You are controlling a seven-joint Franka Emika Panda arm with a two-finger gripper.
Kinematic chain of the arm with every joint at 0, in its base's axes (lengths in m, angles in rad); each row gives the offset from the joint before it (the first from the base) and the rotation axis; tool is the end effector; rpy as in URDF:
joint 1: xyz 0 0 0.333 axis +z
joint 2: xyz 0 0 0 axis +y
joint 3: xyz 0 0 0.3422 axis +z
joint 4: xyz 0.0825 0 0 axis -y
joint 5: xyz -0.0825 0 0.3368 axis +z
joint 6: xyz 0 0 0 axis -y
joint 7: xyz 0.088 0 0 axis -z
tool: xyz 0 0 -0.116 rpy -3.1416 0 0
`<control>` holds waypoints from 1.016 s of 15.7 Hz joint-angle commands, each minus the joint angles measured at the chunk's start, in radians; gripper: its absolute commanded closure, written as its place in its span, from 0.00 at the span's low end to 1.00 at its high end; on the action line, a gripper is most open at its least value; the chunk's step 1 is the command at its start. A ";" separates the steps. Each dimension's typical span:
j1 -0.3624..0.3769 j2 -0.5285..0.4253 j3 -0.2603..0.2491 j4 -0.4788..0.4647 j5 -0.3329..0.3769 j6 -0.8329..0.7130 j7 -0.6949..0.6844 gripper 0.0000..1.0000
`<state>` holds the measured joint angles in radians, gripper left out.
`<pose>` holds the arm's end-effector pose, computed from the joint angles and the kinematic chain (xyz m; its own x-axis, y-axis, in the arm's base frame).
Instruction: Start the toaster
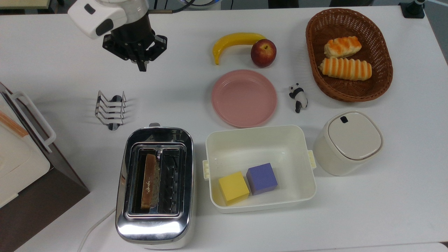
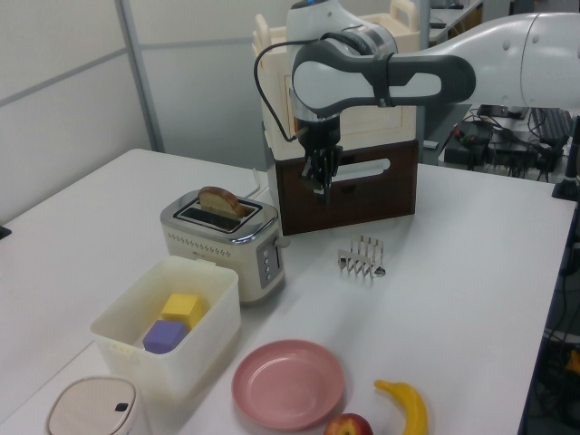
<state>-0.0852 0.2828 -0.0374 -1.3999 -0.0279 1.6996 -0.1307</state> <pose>0.6040 -0.0740 0.5686 0.9998 0.0133 0.0119 0.0128 -0.9991 0.0400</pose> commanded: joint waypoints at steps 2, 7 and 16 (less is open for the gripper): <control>0.005 0.019 -0.004 -0.016 -0.009 0.074 -0.001 1.00; -0.001 0.090 -0.002 -0.022 0.003 0.168 -0.001 1.00; -0.013 0.168 0.002 -0.024 0.052 0.321 -0.003 1.00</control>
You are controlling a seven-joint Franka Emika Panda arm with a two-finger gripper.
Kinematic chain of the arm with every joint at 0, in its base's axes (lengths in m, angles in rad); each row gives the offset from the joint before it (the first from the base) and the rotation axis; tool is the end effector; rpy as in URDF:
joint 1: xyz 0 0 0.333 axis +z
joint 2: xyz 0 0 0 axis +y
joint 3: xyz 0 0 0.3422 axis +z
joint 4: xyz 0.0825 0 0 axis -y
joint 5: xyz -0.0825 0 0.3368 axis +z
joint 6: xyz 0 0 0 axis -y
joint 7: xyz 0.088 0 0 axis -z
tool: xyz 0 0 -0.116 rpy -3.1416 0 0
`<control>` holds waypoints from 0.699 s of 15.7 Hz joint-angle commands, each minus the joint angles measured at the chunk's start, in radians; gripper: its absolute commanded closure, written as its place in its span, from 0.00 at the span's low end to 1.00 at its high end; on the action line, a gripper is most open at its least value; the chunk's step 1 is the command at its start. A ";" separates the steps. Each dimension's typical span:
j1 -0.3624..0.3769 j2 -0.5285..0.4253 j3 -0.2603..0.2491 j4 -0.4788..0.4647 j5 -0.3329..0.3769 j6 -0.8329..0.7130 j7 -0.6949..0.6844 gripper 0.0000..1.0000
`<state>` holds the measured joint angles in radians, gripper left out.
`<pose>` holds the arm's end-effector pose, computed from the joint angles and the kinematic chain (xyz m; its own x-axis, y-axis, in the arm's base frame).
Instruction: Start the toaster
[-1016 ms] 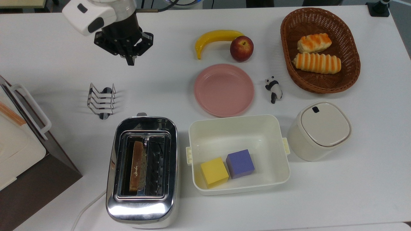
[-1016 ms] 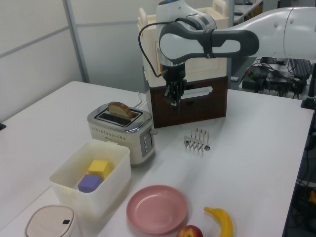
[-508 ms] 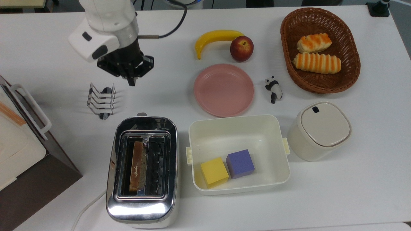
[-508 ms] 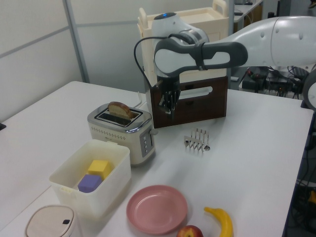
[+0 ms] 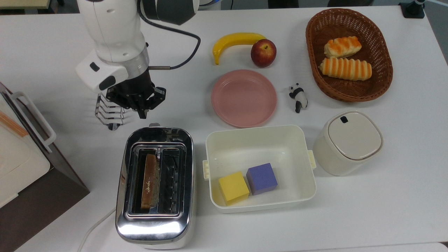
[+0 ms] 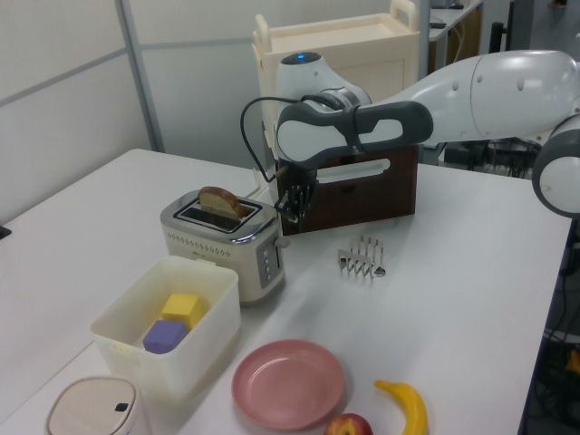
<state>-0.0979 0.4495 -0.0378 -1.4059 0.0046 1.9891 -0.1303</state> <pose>0.6666 -0.0856 0.4869 0.9914 -0.0002 0.1309 -0.0041 -0.9996 0.0293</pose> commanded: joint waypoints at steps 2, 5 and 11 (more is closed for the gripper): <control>0.000 0.011 0.004 -0.016 0.020 0.033 -0.003 1.00; 0.007 0.026 0.007 -0.018 0.020 0.063 -0.002 1.00; 0.014 0.037 0.010 -0.021 0.020 0.074 -0.002 1.00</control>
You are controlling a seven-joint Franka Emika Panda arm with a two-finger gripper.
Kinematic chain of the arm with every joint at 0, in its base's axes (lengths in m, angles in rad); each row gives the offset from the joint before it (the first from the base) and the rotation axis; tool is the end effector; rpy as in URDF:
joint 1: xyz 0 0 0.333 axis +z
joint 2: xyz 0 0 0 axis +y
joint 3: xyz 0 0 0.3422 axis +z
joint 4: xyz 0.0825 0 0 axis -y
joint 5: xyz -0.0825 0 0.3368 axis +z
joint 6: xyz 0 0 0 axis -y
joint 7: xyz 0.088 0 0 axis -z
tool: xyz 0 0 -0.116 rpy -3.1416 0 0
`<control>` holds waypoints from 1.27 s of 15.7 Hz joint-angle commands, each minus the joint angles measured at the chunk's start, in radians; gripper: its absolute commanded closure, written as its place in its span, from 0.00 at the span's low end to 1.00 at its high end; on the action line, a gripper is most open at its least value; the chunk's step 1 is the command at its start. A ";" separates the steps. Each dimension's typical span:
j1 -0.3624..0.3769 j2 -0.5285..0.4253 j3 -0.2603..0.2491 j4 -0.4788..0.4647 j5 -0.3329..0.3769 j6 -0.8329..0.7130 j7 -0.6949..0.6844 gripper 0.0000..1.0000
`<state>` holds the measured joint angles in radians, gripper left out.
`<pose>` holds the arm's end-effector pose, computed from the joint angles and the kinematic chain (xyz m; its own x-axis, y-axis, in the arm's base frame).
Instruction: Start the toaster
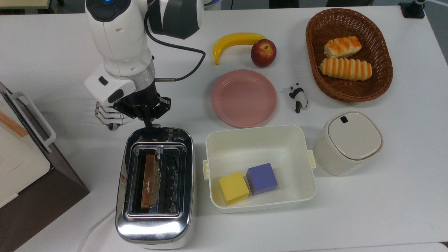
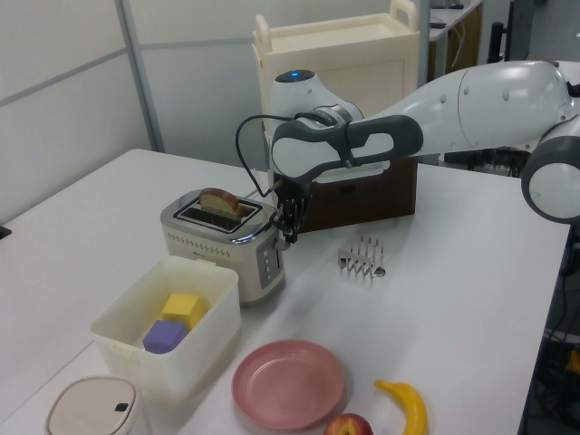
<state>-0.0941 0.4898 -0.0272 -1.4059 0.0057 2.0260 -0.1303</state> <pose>0.6771 -0.0783 0.4633 0.9917 0.0123 0.1280 0.0093 -0.9997 0.0242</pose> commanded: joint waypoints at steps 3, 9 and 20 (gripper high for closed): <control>0.010 0.016 0.000 -0.033 0.017 0.072 -0.002 1.00; 0.010 0.047 0.000 -0.061 0.004 0.129 -0.012 1.00; 0.024 0.096 -0.002 -0.085 -0.023 0.169 -0.011 1.00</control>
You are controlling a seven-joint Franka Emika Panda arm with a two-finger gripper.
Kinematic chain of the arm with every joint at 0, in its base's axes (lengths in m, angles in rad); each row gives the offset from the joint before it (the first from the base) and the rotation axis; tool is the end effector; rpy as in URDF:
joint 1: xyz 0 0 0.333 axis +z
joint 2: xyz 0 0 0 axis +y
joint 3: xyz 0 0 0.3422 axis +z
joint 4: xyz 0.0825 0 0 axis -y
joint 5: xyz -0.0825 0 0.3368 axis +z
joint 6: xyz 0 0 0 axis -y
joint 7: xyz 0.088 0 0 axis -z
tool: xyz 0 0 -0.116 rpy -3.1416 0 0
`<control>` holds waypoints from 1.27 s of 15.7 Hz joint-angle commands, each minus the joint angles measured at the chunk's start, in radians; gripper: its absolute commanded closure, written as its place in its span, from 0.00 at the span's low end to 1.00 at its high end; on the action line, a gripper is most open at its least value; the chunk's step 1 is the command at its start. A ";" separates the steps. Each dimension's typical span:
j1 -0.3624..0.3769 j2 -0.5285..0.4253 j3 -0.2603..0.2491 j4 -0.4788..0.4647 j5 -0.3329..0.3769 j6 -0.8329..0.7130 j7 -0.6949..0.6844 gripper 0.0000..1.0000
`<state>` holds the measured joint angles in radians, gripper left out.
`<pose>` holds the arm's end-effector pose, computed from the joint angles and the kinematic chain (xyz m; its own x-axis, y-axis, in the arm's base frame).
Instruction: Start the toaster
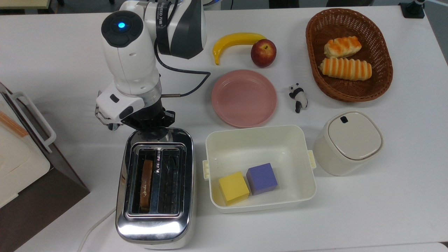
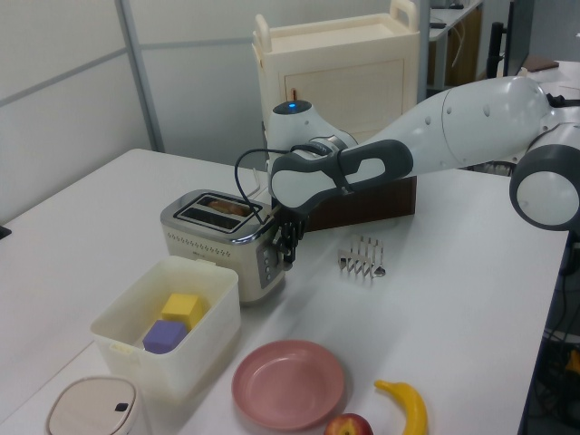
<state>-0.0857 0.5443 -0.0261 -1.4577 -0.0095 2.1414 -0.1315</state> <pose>0.6875 -0.0739 0.4147 0.9904 0.0314 0.1349 0.0262 -0.9988 0.0402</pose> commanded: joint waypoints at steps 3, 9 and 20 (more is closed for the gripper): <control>0.015 0.037 -0.001 -0.023 -0.004 0.051 -0.004 1.00; 0.004 -0.023 -0.005 0.011 0.006 0.044 -0.005 1.00; 0.004 -0.151 -0.015 0.017 0.011 -0.078 -0.008 0.97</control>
<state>-0.0885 0.4504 -0.0298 -1.4224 -0.0093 2.1239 -0.1315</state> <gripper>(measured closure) 0.982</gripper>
